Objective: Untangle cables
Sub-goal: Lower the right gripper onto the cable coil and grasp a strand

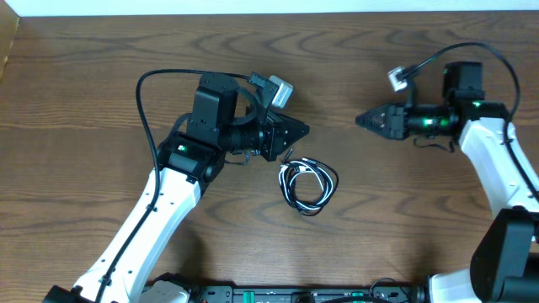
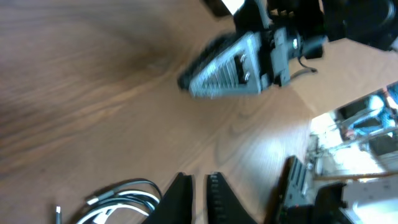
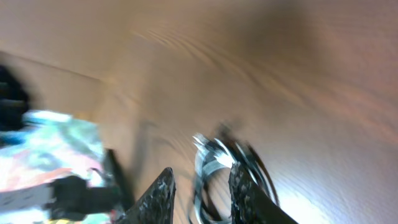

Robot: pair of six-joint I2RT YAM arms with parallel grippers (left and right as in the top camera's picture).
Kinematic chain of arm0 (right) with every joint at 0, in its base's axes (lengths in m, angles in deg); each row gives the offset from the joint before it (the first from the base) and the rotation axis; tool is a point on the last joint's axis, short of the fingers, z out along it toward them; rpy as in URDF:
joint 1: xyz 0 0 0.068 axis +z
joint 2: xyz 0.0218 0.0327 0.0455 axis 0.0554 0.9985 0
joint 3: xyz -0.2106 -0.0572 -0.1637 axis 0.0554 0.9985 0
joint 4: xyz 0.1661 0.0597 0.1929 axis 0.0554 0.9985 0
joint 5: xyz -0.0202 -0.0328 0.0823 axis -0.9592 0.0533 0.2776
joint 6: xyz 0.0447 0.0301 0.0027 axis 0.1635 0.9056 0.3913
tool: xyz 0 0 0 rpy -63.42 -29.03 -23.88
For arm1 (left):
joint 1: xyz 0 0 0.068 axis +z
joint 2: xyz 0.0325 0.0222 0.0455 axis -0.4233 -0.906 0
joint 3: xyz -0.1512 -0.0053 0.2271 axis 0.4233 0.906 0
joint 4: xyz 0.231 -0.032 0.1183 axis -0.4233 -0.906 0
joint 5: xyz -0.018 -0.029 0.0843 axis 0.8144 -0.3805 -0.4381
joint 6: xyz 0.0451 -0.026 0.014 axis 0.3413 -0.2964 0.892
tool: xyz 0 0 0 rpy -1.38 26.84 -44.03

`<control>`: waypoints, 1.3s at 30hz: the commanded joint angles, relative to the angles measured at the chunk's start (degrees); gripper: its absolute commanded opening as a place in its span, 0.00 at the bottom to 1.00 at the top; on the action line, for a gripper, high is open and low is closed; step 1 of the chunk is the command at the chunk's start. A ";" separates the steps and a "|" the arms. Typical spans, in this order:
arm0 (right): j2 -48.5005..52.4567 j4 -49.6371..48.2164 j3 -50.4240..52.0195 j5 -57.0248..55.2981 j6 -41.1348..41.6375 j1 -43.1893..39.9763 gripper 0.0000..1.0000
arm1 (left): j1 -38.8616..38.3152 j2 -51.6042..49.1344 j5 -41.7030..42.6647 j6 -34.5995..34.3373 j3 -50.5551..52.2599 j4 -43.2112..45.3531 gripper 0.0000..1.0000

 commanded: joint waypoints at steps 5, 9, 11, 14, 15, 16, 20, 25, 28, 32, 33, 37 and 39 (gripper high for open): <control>-0.59 6.69 0.00 -27.82 11.08 6.86 0.33 | 0.26 0.20 -8.33 0.35 -0.09 -0.50 0.29; -0.57 10.34 0.00 -33.51 16.48 11.52 0.37 | 0.26 0.20 -8.76 0.37 -0.09 -1.38 0.31; -0.57 11.63 0.02 -36.92 19.96 14.23 0.40 | 0.26 0.20 -8.76 0.37 -0.09 -1.60 0.31; -0.57 12.41 0.09 -41.83 24.59 17.94 0.43 | 0.26 0.20 -8.81 0.37 -0.09 -2.05 0.31; -0.57 12.68 0.15 -43.80 26.67 19.17 0.44 | 0.26 0.20 -9.25 0.35 -0.09 -2.29 0.31; -0.57 12.81 0.31 -45.38 28.44 20.00 0.45 | 0.26 0.20 -9.90 0.35 -0.09 -2.73 0.31; -0.57 12.37 2.56 -51.58 36.33 23.74 0.49 | 0.26 0.20 -14.03 0.37 -0.09 -5.79 0.32; -0.57 8.04 6.95 -52.02 40.30 27.47 0.47 | 0.26 0.20 -16.04 1.53 -0.09 -8.39 0.32; -0.57 4.94 9.40 -52.00 42.34 29.81 0.29 | 0.26 0.20 -17.05 2.34 -0.09 -9.44 0.32; -0.57 3.08 10.67 -52.04 43.89 32.48 0.27 | 0.24 0.22 -18.78 2.51 -0.09 -10.19 0.32; -0.57 2.82 10.97 -52.04 44.52 33.07 0.31 | 0.26 0.22 -18.88 2.51 -0.09 -10.32 0.32; -0.57 2.34 12.48 -53.33 47.21 35.08 0.43 | 0.20 0.22 -18.88 2.51 -0.09 -10.80 0.33; -0.57 1.86 13.22 -54.01 48.39 36.06 0.43 | 0.20 0.22 -19.32 2.51 -0.09 -10.82 0.33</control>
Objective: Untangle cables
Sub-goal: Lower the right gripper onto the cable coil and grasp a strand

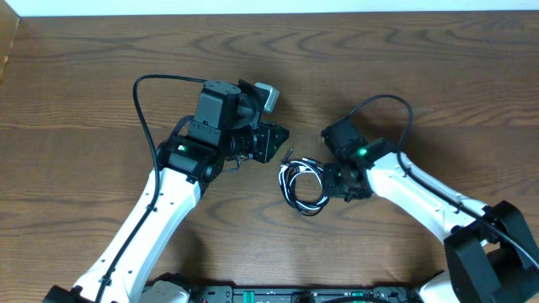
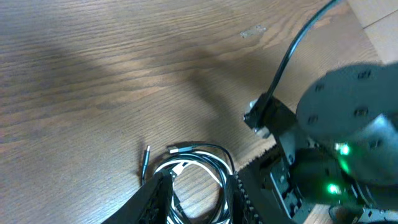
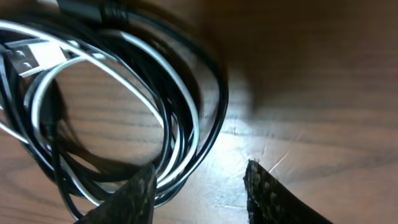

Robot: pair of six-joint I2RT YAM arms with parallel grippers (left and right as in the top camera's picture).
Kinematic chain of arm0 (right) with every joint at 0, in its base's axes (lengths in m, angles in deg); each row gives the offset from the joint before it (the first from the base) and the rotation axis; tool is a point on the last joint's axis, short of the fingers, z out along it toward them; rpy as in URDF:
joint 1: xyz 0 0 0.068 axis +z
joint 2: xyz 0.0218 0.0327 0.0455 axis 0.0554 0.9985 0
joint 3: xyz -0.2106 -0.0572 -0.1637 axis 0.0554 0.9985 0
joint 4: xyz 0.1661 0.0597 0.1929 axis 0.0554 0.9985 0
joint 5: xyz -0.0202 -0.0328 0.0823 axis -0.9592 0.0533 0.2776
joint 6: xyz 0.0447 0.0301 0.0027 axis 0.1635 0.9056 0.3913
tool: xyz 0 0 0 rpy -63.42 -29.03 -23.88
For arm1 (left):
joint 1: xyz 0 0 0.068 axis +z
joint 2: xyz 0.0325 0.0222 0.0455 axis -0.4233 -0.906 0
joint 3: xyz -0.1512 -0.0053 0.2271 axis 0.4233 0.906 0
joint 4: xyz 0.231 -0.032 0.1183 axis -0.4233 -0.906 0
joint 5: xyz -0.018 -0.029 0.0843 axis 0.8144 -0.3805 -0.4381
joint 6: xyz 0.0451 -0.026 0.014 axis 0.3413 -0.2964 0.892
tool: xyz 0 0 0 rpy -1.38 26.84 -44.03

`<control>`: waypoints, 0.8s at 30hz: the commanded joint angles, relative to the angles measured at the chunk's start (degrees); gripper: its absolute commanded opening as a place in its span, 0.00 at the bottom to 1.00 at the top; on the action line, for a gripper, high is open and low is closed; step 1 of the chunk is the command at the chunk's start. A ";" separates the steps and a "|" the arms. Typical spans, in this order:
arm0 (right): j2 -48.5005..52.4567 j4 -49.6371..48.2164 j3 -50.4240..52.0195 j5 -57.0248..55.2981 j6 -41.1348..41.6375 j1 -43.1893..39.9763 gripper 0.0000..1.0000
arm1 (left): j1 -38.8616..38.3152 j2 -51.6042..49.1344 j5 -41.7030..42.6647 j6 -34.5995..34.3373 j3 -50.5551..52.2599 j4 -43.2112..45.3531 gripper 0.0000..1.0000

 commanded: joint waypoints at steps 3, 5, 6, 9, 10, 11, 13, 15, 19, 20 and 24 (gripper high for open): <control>-0.57 -2.10 2.23 -2.10 5.03 2.16 0.43 | 0.20 0.22 -1.84 0.94 -0.09 -0.22 0.33; -0.57 -3.30 2.97 -2.12 5.99 2.62 0.45 | 0.20 0.22 -1.81 0.96 -0.09 -0.48 0.33; -0.57 -3.54 3.26 -2.14 6.40 2.78 0.45 | 0.20 0.22 -1.81 0.96 -0.09 -0.66 0.33; -0.39 -4.35 3.96 -2.14 7.23 2.84 0.46 | 0.20 0.22 -1.81 0.96 -0.09 -1.22 0.33; -0.20 -4.55 4.15 -2.14 7.41 2.84 0.46 | 0.20 0.22 -1.79 0.96 -0.09 -1.38 0.33; -0.04 -4.68 4.22 -2.16 7.41 2.84 0.46 | 0.20 0.22 -1.79 0.96 -0.09 -1.49 0.33; 0.68 -5.07 4.26 -2.47 7.45 2.84 0.47 | 0.20 0.22 -1.79 0.96 -0.09 -1.68 0.33; 1.73 -5.92 4.26 -2.51 7.87 2.84 0.47 | 0.20 0.22 -1.79 0.96 -0.09 -1.75 0.33; 4.26 -8.68 4.26 -1.38 8.26 2.84 0.46 | 0.20 0.22 -1.79 0.96 -0.09 -2.10 0.33; 4.87 -9.40 4.26 -0.76 8.26 2.86 0.45 | 0.20 0.22 -1.79 0.96 -0.09 -2.21 0.33; 7.37 -12.11 4.24 1.57 8.26 3.15 0.06 | 0.20 0.22 -1.81 1.01 -0.09 -2.78 0.33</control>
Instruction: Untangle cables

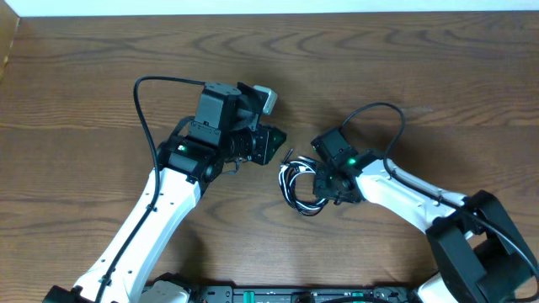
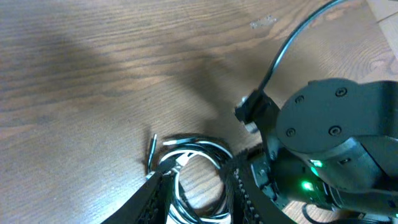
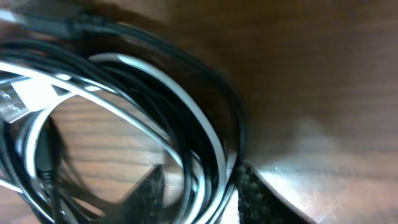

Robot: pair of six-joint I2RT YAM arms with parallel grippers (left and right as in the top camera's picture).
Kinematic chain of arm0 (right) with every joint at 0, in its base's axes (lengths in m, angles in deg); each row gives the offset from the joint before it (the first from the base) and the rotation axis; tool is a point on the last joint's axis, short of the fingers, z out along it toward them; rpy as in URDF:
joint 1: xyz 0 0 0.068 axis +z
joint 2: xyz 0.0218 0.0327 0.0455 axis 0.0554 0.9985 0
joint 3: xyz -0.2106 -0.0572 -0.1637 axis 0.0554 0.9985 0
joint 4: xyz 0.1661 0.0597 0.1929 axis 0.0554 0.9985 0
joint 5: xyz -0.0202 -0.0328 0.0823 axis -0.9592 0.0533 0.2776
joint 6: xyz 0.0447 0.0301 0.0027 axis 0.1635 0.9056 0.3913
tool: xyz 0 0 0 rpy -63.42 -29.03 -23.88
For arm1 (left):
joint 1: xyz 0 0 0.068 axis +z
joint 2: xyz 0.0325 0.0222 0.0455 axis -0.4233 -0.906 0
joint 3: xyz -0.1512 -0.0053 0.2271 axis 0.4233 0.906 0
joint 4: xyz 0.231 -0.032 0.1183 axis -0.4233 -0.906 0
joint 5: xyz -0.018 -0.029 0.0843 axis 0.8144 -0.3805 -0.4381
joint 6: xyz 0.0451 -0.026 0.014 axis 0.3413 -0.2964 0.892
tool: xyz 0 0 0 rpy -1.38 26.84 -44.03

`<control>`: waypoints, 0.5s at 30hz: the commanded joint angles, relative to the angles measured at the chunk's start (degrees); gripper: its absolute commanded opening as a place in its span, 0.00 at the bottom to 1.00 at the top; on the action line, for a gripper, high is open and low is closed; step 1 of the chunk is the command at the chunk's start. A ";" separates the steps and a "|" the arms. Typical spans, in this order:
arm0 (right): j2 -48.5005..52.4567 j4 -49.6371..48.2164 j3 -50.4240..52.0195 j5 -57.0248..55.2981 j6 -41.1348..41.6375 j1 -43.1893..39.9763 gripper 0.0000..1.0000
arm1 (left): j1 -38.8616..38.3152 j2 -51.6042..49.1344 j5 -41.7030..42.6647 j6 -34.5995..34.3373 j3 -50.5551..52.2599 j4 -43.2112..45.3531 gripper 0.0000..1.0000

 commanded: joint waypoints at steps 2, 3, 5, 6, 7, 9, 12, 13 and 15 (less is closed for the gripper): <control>4.02 -2.23 0.92 3.89 0.68 0.74 0.01 | 0.20 0.22 -0.42 0.96 -0.09 -0.76 0.33; 4.02 -3.06 0.92 4.37 0.66 0.74 0.01 | 0.20 0.22 -0.42 0.98 -0.07 -1.05 0.33; 3.56 -5.92 0.79 4.74 -1.25 0.57 0.01 | 0.20 0.22 -0.44 1.20 0.02 -1.64 0.34; 3.15 -7.52 0.63 4.98 -2.99 0.33 0.01 | 0.20 0.22 -0.44 1.22 0.20 -1.86 0.36; 2.40 -8.85 0.33 4.94 -3.67 -0.13 0.01 | 0.20 0.22 -0.44 1.25 0.46 -2.03 0.37; 0.39 -9.75 -0.48 4.98 -3.69 -1.60 0.01 | 0.20 0.22 -0.44 1.38 1.01 -2.08 0.37; -3.89 -9.64 -2.03 5.84 -5.55 -4.72 0.01 | 0.20 0.20 -0.42 1.86 1.44 -2.75 0.37; -5.70 -9.64 -2.47 6.71 -6.62 -5.95 0.01 | 0.20 0.20 -0.39 2.03 1.53 -2.95 0.38; -9.11 -9.62 -2.69 8.17 -7.96 -7.76 0.01 | 0.20 0.20 -0.37 2.69 1.70 -3.30 0.38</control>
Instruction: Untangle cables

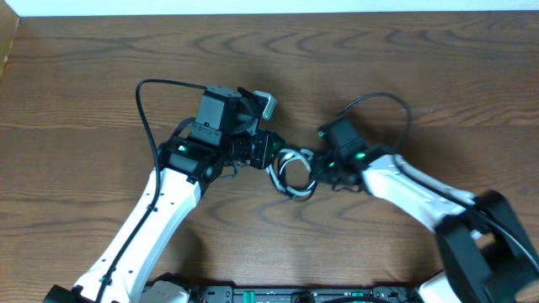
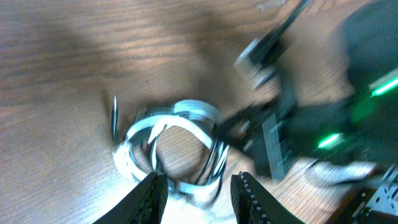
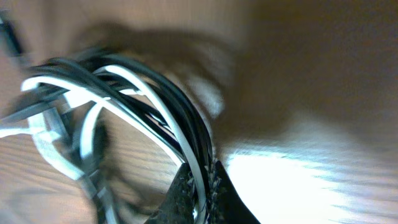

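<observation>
A coil of tangled black and white cables (image 1: 294, 173) lies mid-table, seen blurred in the left wrist view as the coil (image 2: 176, 144). My right gripper (image 1: 318, 171) is at the coil's right side, shut on several black and white strands (image 3: 186, 140); its jaws (image 3: 199, 188) pinch them tightly. My left gripper (image 1: 271, 156) sits just left of the coil, open, its fingers (image 2: 152, 194) straddling the coil's near edge (image 2: 198, 186) without closing on it. A black plug end (image 2: 114, 109) sticks out at the coil's left.
The wooden table (image 1: 84, 84) spreads all round. The left arm's black supply cable (image 1: 143, 101) loops at the back left, and the right arm's cable (image 1: 379, 99) arcs above its wrist. A pale wall edge runs along the back.
My right gripper has shut on the coil's right-hand strands. The coil now lies a little further up and to the left, right at my open left gripper's fingers.
First both grippers hovered apart, the left one shut near the coil, the right one open far to the right. Then the right gripper stood open at the coil's right edge and the left had opened. Now the right grips the strands and the coil has shifted toward the left gripper.
</observation>
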Robot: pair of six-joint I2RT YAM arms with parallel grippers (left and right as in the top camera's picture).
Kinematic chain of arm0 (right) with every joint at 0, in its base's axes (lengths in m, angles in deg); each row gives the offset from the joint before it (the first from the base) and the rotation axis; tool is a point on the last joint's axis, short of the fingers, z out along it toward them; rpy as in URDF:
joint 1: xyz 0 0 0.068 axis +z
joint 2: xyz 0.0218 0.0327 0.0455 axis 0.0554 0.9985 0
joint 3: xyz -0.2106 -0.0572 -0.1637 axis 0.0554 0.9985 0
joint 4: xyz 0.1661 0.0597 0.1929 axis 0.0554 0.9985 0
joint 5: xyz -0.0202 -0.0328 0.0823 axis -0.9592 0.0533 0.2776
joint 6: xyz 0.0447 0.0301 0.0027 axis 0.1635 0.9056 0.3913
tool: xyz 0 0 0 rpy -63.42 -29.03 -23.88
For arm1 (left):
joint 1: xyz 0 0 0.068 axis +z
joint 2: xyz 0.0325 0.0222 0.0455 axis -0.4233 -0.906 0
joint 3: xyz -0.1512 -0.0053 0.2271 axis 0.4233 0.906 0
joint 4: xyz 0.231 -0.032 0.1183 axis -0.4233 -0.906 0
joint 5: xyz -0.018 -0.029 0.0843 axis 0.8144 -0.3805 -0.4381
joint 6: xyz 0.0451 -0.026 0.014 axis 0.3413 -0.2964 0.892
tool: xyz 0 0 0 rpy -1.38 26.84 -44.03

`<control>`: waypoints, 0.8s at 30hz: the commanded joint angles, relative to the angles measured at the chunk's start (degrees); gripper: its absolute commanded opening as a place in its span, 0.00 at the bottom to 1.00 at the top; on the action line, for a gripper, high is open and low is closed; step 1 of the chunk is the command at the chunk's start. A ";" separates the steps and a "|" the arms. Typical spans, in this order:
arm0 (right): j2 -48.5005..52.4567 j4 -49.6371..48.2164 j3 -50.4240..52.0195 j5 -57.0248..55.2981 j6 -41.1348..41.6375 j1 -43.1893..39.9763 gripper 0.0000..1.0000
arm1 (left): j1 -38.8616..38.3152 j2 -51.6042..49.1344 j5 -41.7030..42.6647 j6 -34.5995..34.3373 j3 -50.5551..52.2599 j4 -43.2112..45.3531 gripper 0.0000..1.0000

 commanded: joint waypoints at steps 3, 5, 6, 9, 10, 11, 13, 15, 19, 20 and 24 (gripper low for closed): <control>-11.39 0.37 -2.32 0.66 -3.91 -4.76 0.01 | 0.15 -0.02 -0.04 4.63 0.98 -2.43 0.45; -14.32 0.20 -2.32 0.70 -3.91 -6.45 0.01 | 0.15 -0.20 1.62 6.73 1.01 -3.72 0.46; -15.56 0.22 -2.32 1.38 -3.91 -7.21 0.01 | 0.15 -0.28 3.74 8.31 1.01 -4.17 0.46; -17.77 0.31 -2.32 3.26 -5.03 -8.39 0.01 | 0.15 -0.57 10.97 14.08 1.01 -4.37 0.64; -17.99 0.31 -2.32 3.34 -5.20 -8.39 0.01 | 0.15 -0.68 13.38 16.48 1.01 -4.26 0.67; -18.05 0.31 -2.32 3.69 -5.18 -8.39 0.01 | 0.15 -0.70 14.95 18.08 1.01 -4.20 0.71; -18.05 0.26 -2.32 4.31 -5.16 -8.39 0.01 | 0.15 -0.90 18.67 21.88 1.01 -3.96 0.72; -18.05 0.00 -2.32 4.28 -5.14 -8.39 0.01 | 0.13 -1.14 21.31 25.05 1.01 -3.96 0.73; -18.05 -0.98 -2.32 4.09 -4.20 -8.41 0.01 | 0.13 -2.08 25.35 29.24 1.03 -3.96 0.73; -18.05 -1.25 -2.32 4.04 -3.76 -8.52 0.01 | 0.13 -2.45 26.01 29.94 1.03 -3.96 0.73; -18.05 -3.13 -2.32 4.98 -1.57 -9.53 0.01 | -0.48 -4.87 26.53 30.93 1.03 -3.69 0.73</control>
